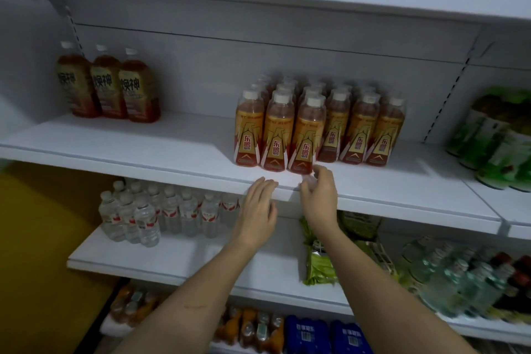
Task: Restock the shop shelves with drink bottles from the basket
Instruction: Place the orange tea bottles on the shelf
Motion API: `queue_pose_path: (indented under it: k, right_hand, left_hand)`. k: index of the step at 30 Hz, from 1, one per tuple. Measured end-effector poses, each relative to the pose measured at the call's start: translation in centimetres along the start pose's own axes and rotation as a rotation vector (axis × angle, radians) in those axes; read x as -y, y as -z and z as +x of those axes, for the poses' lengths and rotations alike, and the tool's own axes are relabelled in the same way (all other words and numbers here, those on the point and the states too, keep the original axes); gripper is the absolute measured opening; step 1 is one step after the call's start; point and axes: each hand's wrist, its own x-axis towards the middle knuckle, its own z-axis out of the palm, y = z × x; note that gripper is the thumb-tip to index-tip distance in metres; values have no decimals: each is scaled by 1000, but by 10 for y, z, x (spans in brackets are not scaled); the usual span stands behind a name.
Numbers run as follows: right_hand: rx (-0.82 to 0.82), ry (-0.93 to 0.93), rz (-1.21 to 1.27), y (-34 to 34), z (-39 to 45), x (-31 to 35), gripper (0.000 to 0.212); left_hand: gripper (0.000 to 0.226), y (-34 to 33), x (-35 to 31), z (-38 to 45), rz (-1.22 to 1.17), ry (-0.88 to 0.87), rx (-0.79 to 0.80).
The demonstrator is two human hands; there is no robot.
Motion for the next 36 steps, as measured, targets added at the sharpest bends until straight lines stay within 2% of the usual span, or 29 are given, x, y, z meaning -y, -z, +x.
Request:
queue_pose_path:
  k: [3, 6, 9, 12, 16, 20, 27, 33, 36]
  right_hand:
    - [-31, 196, -42, -3, -47, -6, 35]
    - [55, 239, -54, -10, -93, -26, 41]
    - [246, 136, -128, -16, -134, -46, 43]
    - [427, 40, -308, -18, -167, -71, 51]
    - [712, -171, -529, -17, -202, -100, 63]
    - [854, -261, -582, -19, -222, -107, 68]
    - [931, -322, -582, -29, -244, -108, 68]
    - [1046, -435, -608, -39, -276, -140, 70]
    - [1083, -489, -571, -51, -289, -154, 75]
  left_hand:
    - [48, -6, 18, -48, 86, 4, 104]
    - [48, -8, 30, -87, 147, 62, 211]
    - [55, -7, 41, -114, 266, 215, 409]
    - [63, -6, 49, -135, 359, 353, 603]
    - [71, -2, 55, -157, 396, 422, 774]
    - [74, 1, 58, -174, 391, 460, 838]
    - [79, -7, 69, -201, 372, 537, 901]
    - [86, -25, 86, -243, 313, 658, 1045]
    - [82, -33, 92, -261, 249, 708, 1074]
